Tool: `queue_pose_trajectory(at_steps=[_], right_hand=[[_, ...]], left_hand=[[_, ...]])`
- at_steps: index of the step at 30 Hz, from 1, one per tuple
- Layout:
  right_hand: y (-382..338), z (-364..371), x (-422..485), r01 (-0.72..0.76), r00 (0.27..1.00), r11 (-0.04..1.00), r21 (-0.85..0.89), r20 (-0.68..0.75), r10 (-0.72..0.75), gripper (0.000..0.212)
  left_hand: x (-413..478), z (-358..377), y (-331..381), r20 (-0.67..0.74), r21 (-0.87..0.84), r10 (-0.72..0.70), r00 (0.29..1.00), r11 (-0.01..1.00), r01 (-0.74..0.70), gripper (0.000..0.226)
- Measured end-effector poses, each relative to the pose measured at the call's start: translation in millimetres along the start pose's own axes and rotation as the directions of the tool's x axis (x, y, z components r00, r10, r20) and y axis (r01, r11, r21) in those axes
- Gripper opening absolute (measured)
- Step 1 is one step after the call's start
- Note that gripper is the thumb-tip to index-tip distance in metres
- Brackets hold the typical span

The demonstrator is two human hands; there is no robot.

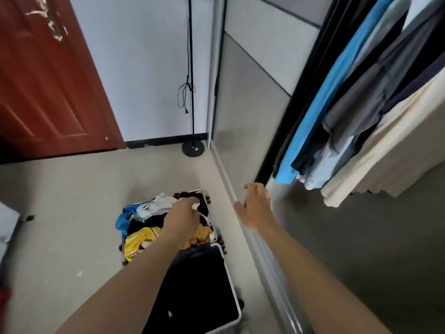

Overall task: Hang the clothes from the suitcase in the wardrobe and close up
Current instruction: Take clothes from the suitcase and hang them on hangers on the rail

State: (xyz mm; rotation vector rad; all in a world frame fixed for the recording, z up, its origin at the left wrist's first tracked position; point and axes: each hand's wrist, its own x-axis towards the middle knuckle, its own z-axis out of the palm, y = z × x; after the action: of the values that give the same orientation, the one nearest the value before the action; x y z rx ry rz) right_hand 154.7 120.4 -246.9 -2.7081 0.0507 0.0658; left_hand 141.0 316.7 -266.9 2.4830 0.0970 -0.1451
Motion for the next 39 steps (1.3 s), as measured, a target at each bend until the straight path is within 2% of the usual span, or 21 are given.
queue_pose_trajectory(at_steps=[5,9,14,17,20,24,26,30,33,35,37,39], right_hand=[[3,103,-42,-0.015,0.953,1.0,0.003,0.302,0.013,0.053],[31,182,-61,-0.058,0.886,0.998,-0.039,0.459,0.069,0.058],[85,289,-75,-0.122,0.824,0.991,-0.058,0.551,0.134,0.057],[133,378,-89,-0.144,0.767,0.985,-0.099,0.617,0.174,0.057],[175,442,-105,-0.113,0.708,0.977,-0.183,0.674,0.209,0.057],[229,528,-105,-0.074,0.651,0.966,-0.247,0.722,0.234,0.06],[246,564,-96,-0.07,0.664,0.967,-0.244,0.713,0.228,0.063],[262,620,-65,-0.023,0.754,0.976,-0.215,0.637,0.158,0.081],[263,658,-48,-0.004,0.736,0.978,-0.209,0.661,0.144,0.097],[261,676,-44,-0.018,0.691,0.976,-0.215,0.703,0.168,0.085],[259,691,-49,-0.015,0.647,0.971,-0.24,0.738,0.193,0.058],[261,697,-64,-0.111,0.601,0.971,-0.211,0.764,0.235,0.046]], left_hand=[[-41,40,-98,0.108,-0.042,-0.208,0.972,0.976,0.213,0.037],[-61,92,-166,0.165,0.009,-0.327,0.931,0.944,0.33,0.038],[-64,183,-233,0.242,0.016,-0.403,0.883,0.911,0.412,0.038],[-74,266,-291,0.311,0.066,-0.439,0.843,0.895,0.441,0.039],[-89,327,-341,0.401,0.162,-0.466,0.789,0.883,0.44,0.042],[-90,407,-405,0.443,0.237,-0.526,0.726,0.849,0.472,0.049],[-81,437,-431,0.436,0.264,-0.533,0.725,0.846,0.464,0.055],[-45,484,-468,0.347,0.202,-0.48,0.806,0.877,0.436,0.073],[-20,518,-484,0.348,0.139,-0.423,0.836,0.906,0.4,0.088],[-11,535,-490,0.386,0.194,-0.423,0.82,0.906,0.376,0.085],[-9,546,-495,0.375,0.213,-0.454,0.808,0.891,0.402,0.066],[-13,545,-493,0.365,0.176,-0.46,0.809,0.888,0.425,0.043]])
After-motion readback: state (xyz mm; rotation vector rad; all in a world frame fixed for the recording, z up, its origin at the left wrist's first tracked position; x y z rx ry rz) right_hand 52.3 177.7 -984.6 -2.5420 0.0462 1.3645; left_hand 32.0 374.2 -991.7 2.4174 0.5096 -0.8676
